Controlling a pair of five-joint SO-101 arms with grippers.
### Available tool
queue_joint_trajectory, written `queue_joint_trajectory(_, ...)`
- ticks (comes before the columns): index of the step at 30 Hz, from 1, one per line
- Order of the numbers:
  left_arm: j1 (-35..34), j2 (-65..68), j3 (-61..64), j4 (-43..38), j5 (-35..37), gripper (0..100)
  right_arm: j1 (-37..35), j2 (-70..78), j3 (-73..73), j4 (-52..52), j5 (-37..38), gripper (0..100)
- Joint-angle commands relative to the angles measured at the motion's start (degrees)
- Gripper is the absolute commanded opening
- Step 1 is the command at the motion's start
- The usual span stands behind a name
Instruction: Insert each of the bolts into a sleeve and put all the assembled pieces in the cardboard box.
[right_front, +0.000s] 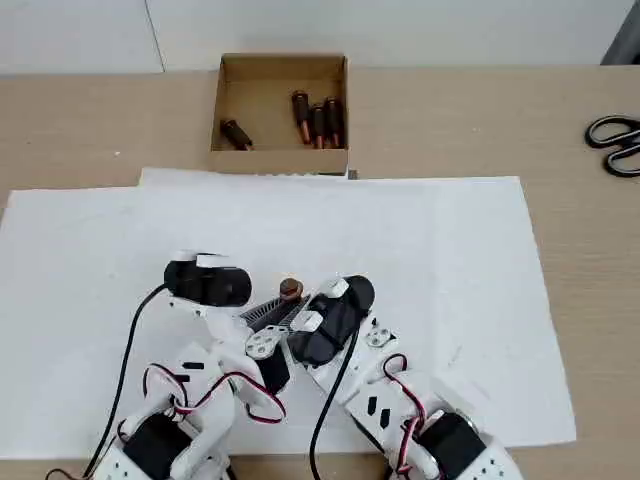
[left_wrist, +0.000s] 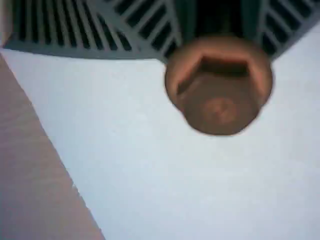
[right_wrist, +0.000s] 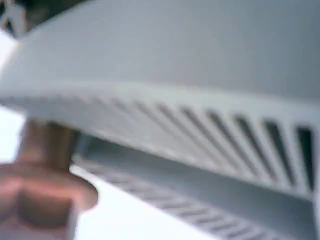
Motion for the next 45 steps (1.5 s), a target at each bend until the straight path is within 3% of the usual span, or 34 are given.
queue_joint_trajectory(1, 1.76, 0.53, 0.75, 3.78, -0.44, 1, 0.66, -0.92, -2.9, -2.86, 0.79, 0.2)
queue_joint_trajectory(8, 0.35, 0.44, 0.57, -0.44, -2.81, 1, 0.66, -0.92, -2.64, -2.51, 0.79, 0.2)
queue_joint_trajectory(17, 0.35, 0.62, 0.48, -1.32, -2.81, 23, 0.66, -0.92, -1.32, -2.42, 0.79, 0.2)
queue_joint_trajectory(24, -0.09, 0.44, 0.22, -1.67, -3.52, 23, 0.66, -0.92, -0.62, -2.42, 0.62, 0.2)
queue_joint_trajectory(31, -8.44, 0.53, -1.8, -2.9, -9.93, 23, 0.66, -0.92, -0.09, -2.42, 0.7, 0.2)
queue_joint_trajectory(42, -8.79, 0.44, -4.26, -2.9, -10.2, 23, 0.66, -0.92, -0.09, -2.42, 0.62, 0.2)
queue_joint_trajectory(45, -8.97, 0.44, -6.02, -2.9, -10.37, 18, 0.66, -0.92, -0.09, -2.42, 0.62, 0.2)
